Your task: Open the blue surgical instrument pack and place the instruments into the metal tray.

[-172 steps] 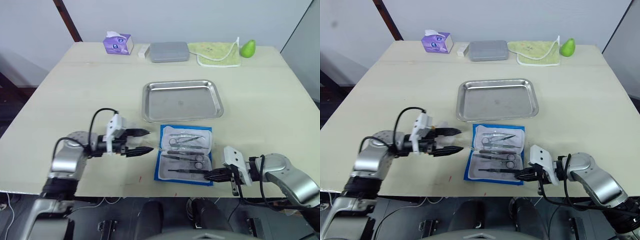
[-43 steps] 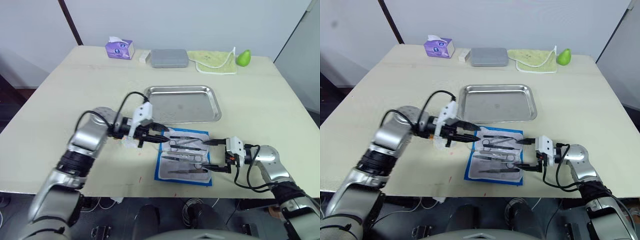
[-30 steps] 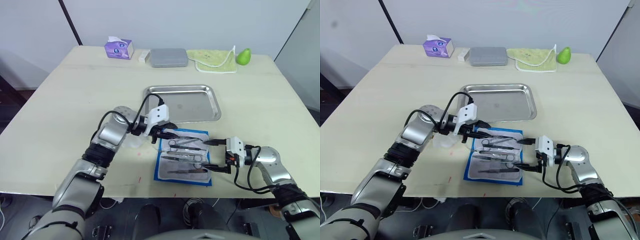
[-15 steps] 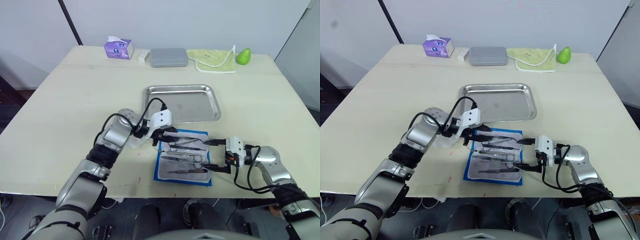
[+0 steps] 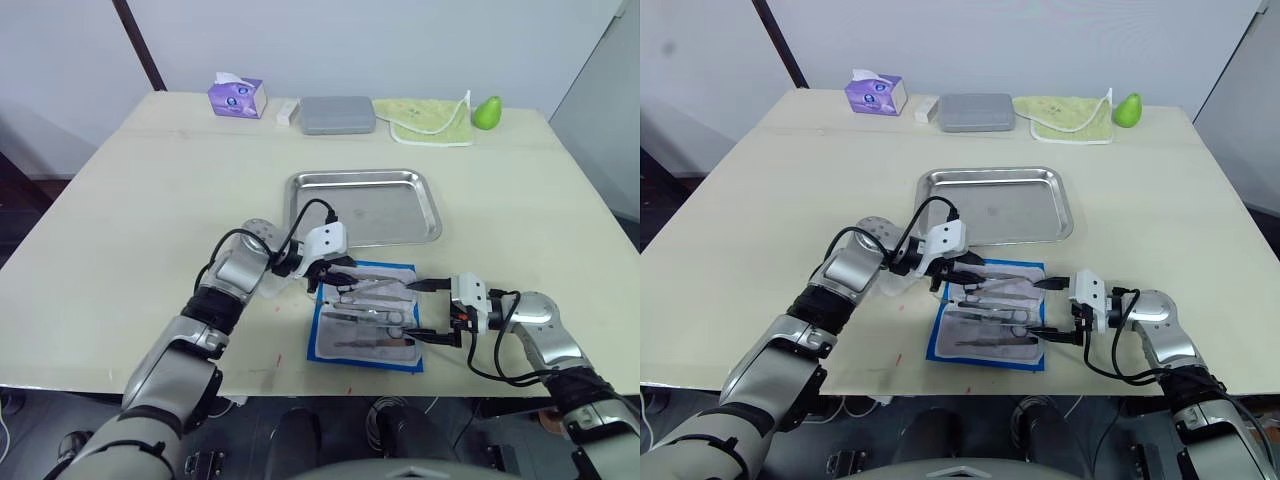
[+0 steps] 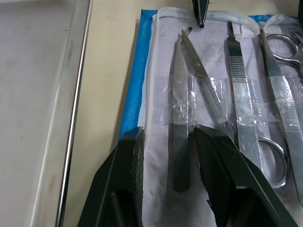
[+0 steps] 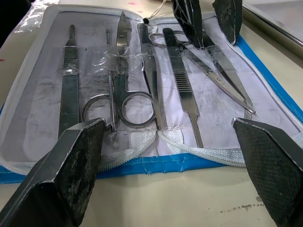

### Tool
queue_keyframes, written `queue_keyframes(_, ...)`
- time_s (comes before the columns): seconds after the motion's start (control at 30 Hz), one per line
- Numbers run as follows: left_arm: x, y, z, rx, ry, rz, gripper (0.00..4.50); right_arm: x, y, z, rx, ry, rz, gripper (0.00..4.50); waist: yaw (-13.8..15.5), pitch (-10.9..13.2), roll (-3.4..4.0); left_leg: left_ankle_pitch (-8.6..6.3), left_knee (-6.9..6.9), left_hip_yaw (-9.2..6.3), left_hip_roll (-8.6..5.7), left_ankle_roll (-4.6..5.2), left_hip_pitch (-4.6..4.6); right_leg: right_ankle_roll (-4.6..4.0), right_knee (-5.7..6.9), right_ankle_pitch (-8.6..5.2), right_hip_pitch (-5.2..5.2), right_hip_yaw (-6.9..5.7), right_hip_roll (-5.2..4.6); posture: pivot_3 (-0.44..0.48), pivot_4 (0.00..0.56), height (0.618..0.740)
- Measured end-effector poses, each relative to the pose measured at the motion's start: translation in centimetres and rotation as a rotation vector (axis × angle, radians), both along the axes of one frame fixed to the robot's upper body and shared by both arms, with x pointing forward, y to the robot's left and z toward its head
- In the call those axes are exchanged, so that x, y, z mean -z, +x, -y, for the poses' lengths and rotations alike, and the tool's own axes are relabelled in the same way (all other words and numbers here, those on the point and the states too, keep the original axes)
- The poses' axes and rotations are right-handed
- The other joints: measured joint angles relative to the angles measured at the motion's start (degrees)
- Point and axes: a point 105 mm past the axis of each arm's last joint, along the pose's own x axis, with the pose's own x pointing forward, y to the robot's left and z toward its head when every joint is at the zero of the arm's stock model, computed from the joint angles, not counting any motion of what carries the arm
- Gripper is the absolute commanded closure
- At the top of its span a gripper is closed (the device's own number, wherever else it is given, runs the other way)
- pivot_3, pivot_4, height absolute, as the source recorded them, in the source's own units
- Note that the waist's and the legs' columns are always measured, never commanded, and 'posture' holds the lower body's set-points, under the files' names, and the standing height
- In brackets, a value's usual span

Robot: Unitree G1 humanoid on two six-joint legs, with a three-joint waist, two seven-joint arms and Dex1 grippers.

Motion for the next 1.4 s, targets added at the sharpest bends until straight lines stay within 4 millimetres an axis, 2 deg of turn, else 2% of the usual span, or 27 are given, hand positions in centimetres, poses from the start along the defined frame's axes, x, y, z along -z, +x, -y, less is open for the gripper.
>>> queue_keyframes(0.07,-0.1,0.1,0.0,0.013,0.020,-0.004,4.23,0.0,0.0,0.0,0.000,-0.001,0.000,0.00,-0.1,0.0,-0.01,0.00,-0.01,0.00,0.00,0.00,0.00,0.00,-0.01,0.00,0.00,0.00,0.01,0.000,0.150,0.740)
queue_keyframes(0.1,0.1,-0.1,0.1,0.028,0.027,-0.014,4.42,0.0,0.0,0.0,0.000,-0.002,-0.001,0.00,-0.1,-0.1,0.08,0.00,-0.04,0.04,-0.01,0.00,0.02,0.00,-0.02,0.00,0.00,0.03,-0.01,0.000,0.150,0.740)
queue_keyframes(0.7,0.0,-0.2,0.1,0.030,0.042,-0.035,4.42,-0.1,0.3,-1.0,-0.015,-0.020,-0.016,0.00,-0.2,-0.1,0.19,0.00,-0.07,0.00,0.00,0.00,0.03,-0.02,-0.01,-0.02,-0.01,0.01,0.00,0.000,0.150,0.740)
queue_keyframes(1.4,-1.1,-0.1,-0.4,0.027,0.108,-0.066,4.42,-0.2,0.5,-1.7,-0.027,-0.041,-0.036,0.00,-1.2,-0.1,0.23,0.00,-0.13,-0.06,0.00,0.00,0.02,-0.02,-0.02,-0.04,-0.02,-0.01,0.00,0.000,0.150,0.740)
